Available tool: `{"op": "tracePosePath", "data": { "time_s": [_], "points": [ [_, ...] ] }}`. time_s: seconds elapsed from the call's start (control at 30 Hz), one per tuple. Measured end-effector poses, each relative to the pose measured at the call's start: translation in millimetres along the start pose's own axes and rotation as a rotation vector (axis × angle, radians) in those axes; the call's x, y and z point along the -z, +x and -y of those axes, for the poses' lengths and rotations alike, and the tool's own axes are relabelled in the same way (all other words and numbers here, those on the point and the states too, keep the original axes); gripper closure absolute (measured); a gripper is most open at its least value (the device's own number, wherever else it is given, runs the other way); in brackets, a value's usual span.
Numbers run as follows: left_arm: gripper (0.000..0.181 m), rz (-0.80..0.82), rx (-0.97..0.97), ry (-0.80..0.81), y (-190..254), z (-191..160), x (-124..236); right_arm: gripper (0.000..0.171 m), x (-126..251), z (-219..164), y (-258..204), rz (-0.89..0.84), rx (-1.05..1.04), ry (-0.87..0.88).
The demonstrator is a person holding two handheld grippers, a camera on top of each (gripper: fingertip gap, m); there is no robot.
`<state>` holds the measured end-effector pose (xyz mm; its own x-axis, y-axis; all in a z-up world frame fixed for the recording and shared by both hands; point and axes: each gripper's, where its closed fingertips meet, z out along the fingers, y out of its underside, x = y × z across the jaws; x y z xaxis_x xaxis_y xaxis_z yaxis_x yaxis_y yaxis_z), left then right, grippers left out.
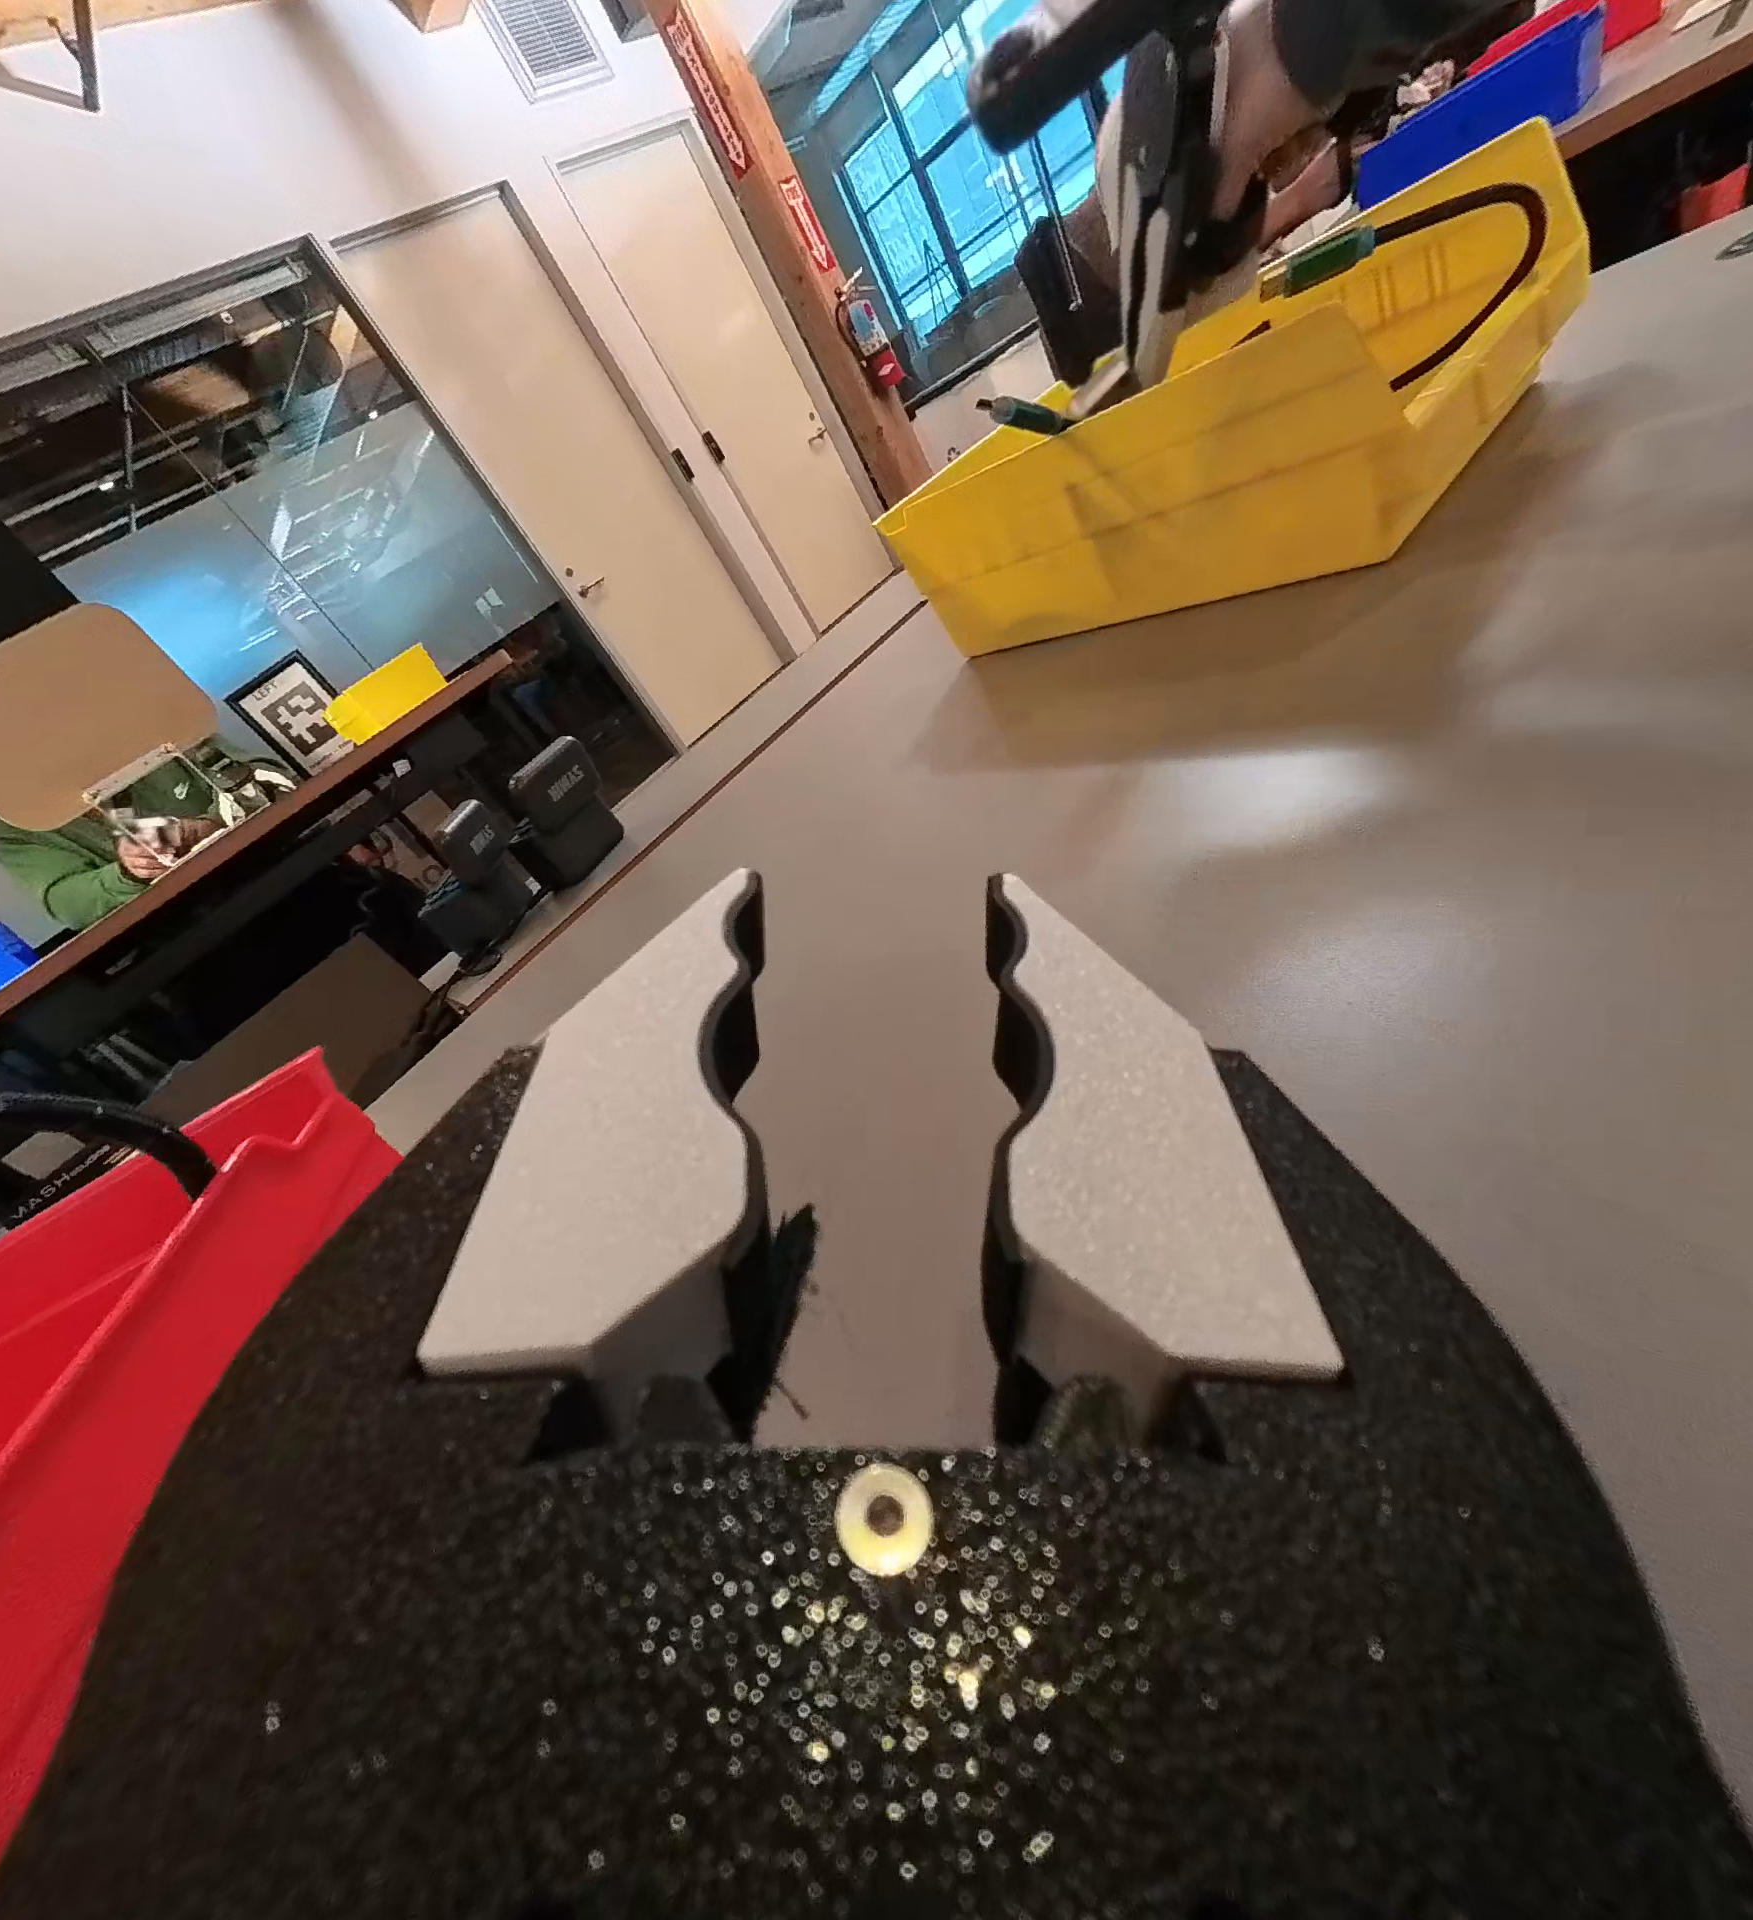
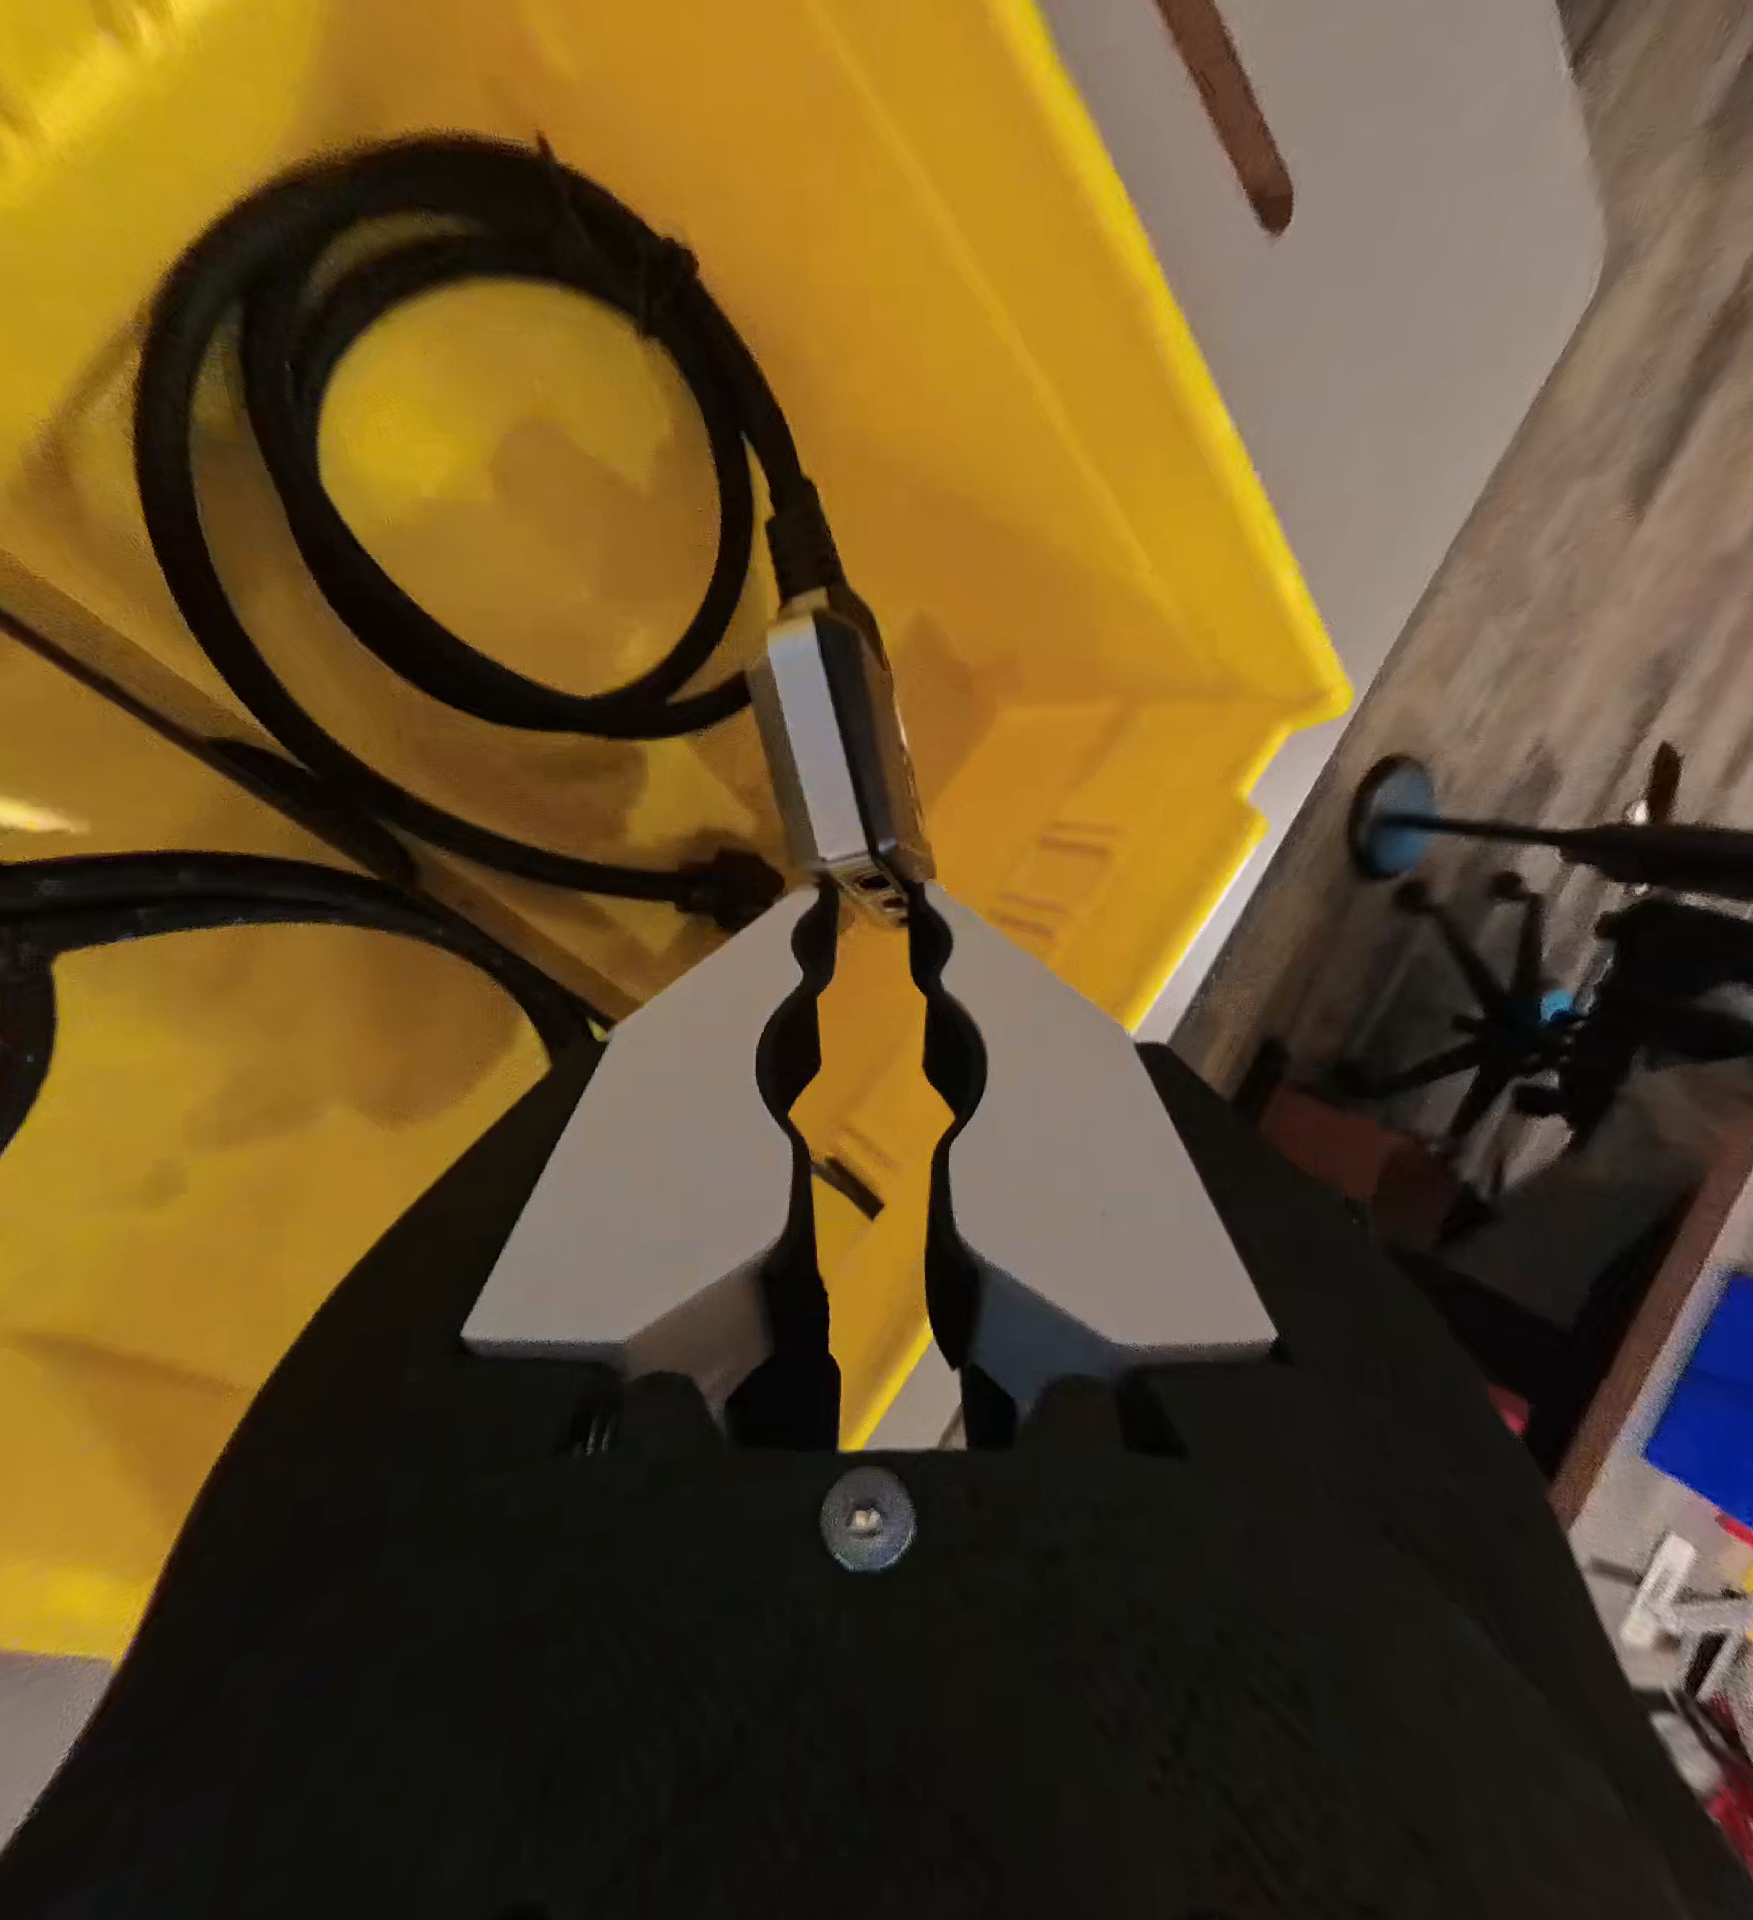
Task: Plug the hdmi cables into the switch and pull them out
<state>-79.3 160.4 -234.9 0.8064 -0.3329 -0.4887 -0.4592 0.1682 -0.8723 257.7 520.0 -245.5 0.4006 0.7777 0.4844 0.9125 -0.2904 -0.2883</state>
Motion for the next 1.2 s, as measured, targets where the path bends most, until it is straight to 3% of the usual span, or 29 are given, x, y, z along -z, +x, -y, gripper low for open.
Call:
{"op": "tracePosePath", "data": {
  "time_s": [0.07, 0.13, 0.3, 0.4, 0.6, 0.7, 0.8, 0.93, 1.03, 1.2],
  "points": [
    [0.141, -0.001, -0.005, -0.004, 0.5, -0.5, -0.1, 0.169, 1.9, 0.3, 4.6, -0.032, -0.015, 0.011],
    [0.141, 0.0, -0.01, -0.003, 0.8, -0.3, 0.2, 0.161, 18.2, 14.6, 17.5, -0.106, -0.071, 0.102],
    [0.14, -0.002, -0.015, -0.004, 1.3, -0.5, 0.0, 0.148, 103.9, 70.2, 33.0, -0.328, -0.105, 0.423],
    [0.141, -0.002, -0.016, -0.005, 1.2, -0.5, 0.1, 0.145, 166.7, 121.6, -18.0, -0.325, -0.057, 0.72],
    [0.141, 0.004, -0.021, -0.008, 0.6, -1.0, 0.7, 0.155, 253.2, 196.3, -202.6, -0.037, -0.024, 1.391],
    [0.141, 0.006, -0.03, -0.009, 0.9, -1.0, 1.7, 0.155, 239.6, 215.2, -253.4, -0.079, 0.019, 1.493],
    [0.141, 0.001, -0.042, -0.013, 2.4, -1.8, 1.5, 0.156, 196.2, 234.0, -272.8, -0.178, 0.027, 1.495],
    [0.141, -0.009, -0.067, -0.021, 6.3, -2.6, 1.4, 0.156, 153.3, 238.5, -298.7, -0.061, 0.048, 1.44],
    [0.141, -0.019, -0.094, -0.028, 10.3, -3.5, 0.5, 0.16, 146.8, 229.1, -308.8, -0.056, 0.145, 1.455],
    [0.14, 0.012, -0.159, -0.029, 9.6, -0.8, 0.8, 0.16, 127.8, 231.9, -298.7, -0.055, 0.082, 1.386]
  ]
}}
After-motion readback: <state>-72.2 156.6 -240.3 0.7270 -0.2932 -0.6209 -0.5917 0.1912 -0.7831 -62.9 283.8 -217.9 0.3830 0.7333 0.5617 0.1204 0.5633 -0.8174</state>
